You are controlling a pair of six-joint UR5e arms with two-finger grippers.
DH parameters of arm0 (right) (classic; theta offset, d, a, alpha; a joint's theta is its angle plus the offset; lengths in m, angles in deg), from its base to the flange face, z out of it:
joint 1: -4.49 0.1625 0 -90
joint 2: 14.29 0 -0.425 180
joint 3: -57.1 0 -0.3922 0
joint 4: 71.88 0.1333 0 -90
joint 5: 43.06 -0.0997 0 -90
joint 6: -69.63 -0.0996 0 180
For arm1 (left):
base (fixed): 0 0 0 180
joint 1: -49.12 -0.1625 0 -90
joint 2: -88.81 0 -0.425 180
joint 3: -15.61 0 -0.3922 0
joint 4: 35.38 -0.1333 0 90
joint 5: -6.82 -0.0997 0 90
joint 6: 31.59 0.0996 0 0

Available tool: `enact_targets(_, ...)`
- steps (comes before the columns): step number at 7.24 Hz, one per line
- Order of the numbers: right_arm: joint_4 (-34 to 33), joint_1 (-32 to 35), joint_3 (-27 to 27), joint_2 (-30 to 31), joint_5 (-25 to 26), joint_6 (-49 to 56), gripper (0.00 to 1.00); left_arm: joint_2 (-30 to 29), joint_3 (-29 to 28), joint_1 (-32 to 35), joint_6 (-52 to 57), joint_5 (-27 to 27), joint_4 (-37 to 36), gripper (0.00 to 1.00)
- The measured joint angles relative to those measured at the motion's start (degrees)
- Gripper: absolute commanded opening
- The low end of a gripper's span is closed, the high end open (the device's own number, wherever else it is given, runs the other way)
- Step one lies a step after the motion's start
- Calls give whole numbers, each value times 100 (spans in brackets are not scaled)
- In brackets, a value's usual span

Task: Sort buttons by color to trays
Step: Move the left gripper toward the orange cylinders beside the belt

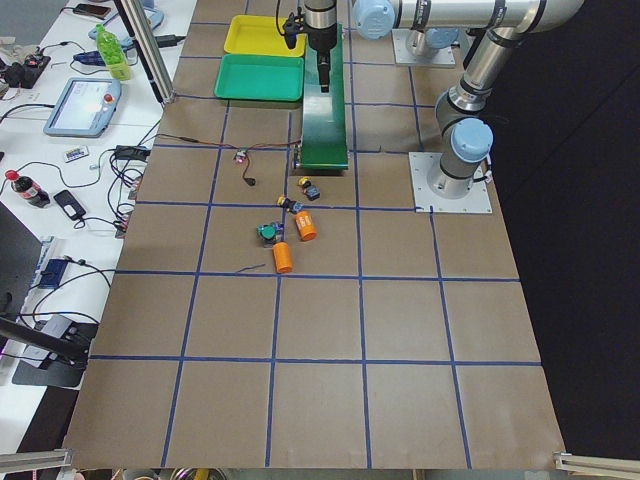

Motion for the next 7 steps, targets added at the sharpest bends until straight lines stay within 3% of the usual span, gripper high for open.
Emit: enact_targets(7,10,-7,-16,3,54,-11,100,66,-8,-26,21,-53,-75,100)
